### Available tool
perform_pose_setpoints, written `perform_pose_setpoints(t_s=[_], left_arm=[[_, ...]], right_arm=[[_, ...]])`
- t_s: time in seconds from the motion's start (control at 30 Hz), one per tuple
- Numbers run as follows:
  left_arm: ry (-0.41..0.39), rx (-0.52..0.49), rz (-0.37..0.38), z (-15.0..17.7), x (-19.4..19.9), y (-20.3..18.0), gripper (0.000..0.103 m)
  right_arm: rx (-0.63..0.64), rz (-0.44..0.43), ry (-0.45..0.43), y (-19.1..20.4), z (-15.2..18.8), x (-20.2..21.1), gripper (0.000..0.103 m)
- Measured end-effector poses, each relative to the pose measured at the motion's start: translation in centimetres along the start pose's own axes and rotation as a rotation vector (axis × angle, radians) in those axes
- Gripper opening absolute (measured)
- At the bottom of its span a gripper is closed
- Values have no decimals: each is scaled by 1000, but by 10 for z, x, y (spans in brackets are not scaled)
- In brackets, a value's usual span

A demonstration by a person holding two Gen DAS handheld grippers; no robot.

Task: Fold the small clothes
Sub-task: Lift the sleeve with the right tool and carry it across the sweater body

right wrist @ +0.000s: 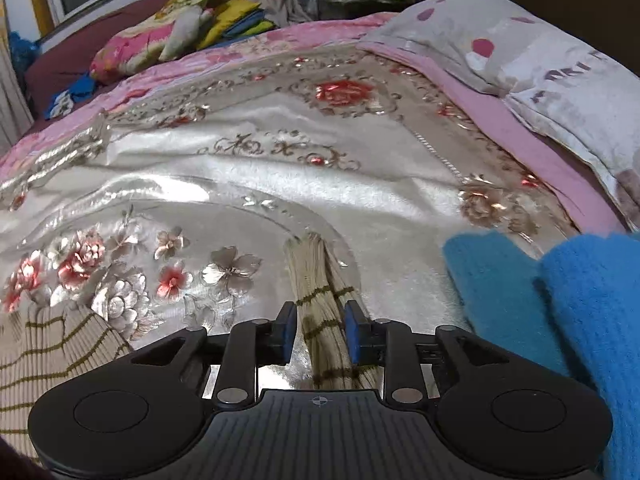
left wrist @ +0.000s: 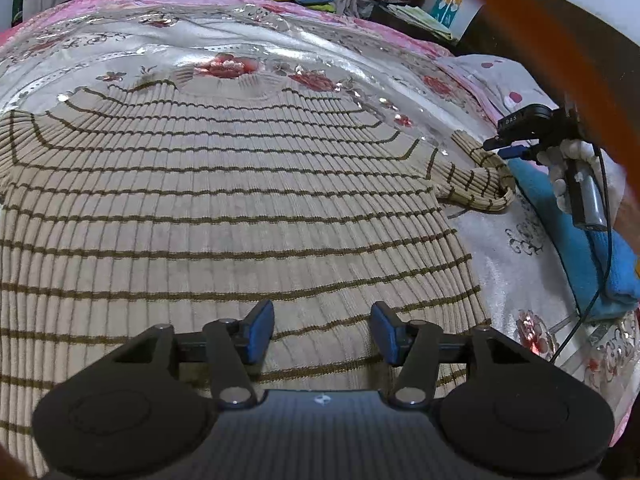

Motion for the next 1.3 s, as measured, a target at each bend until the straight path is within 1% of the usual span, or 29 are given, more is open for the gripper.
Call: perform_pose_setpoints(t_s=[0.13,0.2,0.23,0.37,0.47,0.57,0.67,0.77,0.9,1.0,1.1,1.2,1.3], left_arm=[[2,2,-4,3,0,0,59],[4,2,-3,6,2,1,59],[5,2,-4,7,4,2,59],[2,3,-13,14,12,7,59],[-9,12,-9,19,20,10,59],[-29,19,-10,25,35,14,59],[-48,26,-29,30,52,19,59],[-70,54,-43,37,69,29,59],[-108,84,-8,39,79,45,60],[-118,88,27,34,74,59,60],[-123,81,42,32,70,76,60],[-130,67,19,34,66,91,60],[-114,74,11,37,63,104,60]], right_arm=[[42,51,24,7,4,-14,26],[45,66,11,7,7,-11,10],[38,65,1,6,8,-7,9],[-8,40,-70,1,8,25,9],[-22,17,-124,4,6,53,9],[-31,-40,-167,18,6,80,8],[-11,-112,-195,47,12,103,8],[32,-181,-199,84,23,117,8],[92,-254,-193,138,48,126,8],[138,-286,-168,181,64,120,8],[185,-309,-141,230,75,109,7],[226,-345,-104,273,92,93,7],[290,-368,-58,310,115,75,7]])
Point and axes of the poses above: each gripper's, at about its wrist camera, not at the fingertips, and x roughly against the way its jaws point, y to its left, z to its underside, the point moved 2 cm from there along -x, roughly the way its jaws point, and after that the axes turned 10 degrees about y, right-handed, at the moved point
